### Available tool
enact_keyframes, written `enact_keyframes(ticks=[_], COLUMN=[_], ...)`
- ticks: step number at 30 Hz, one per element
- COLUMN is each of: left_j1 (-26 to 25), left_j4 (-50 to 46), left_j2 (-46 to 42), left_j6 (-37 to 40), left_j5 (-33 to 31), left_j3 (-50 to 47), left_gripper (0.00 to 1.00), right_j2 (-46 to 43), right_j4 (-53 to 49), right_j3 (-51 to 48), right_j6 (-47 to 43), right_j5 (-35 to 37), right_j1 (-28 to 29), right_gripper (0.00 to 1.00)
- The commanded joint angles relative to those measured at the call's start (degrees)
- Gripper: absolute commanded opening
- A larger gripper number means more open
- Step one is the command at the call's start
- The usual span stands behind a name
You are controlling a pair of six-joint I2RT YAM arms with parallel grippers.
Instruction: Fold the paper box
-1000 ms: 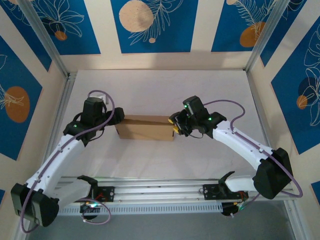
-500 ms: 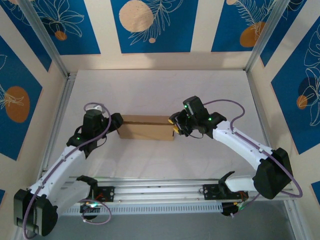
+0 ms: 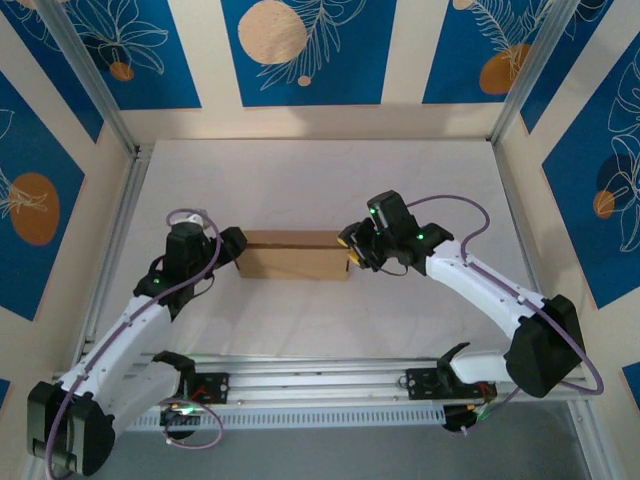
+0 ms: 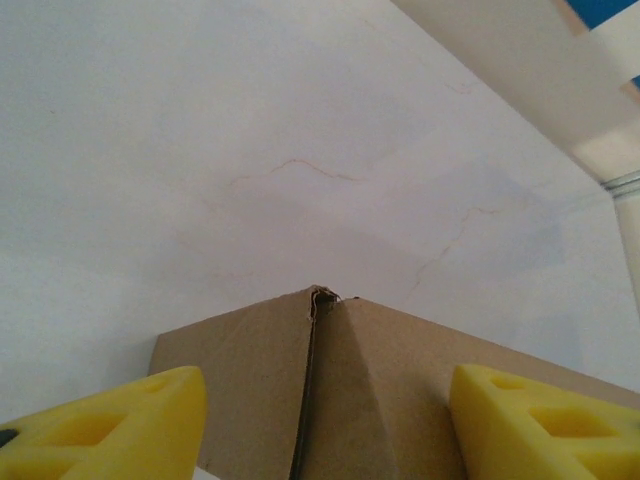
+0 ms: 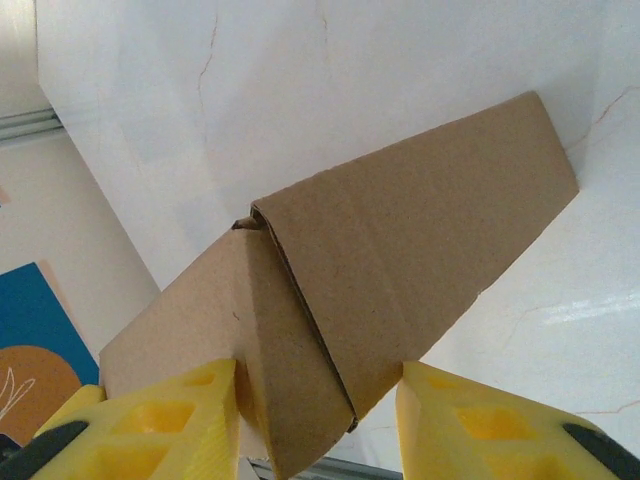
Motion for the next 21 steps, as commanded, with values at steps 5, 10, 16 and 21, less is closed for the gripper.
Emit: enact_keyframes(ticks=[5,10,16,21], left_j1=[0.94,1.15,1.15,1.15], left_j4=[-12.42,-12.54,-11.34,-11.86], left_j2=[-0.56,1.06,1.50,1.73], left_j6=[8.63,8.42,7.24,6.31], left_j5=[-2.61,2.46,6.53,8.35], left_j3=[7.99,10.42,10.90,10.54], left_gripper=[0.59,0.50,0.38,0.35], right_j2=[2.35,2.80,3.30,3.61], right_j4=[-7.94,-7.69,-7.65,-7.35], right_j3=[0.22,0.53,1.10,1.28], right_j6=[-2.15,-2.48,-2.94,-2.98], right_j5=[2.99,2.63,1.96,1.83], right_j1=[-1.68,-1.75,-1.87,-1.94], right_gripper=[0.42,0.41,0.41,0.41])
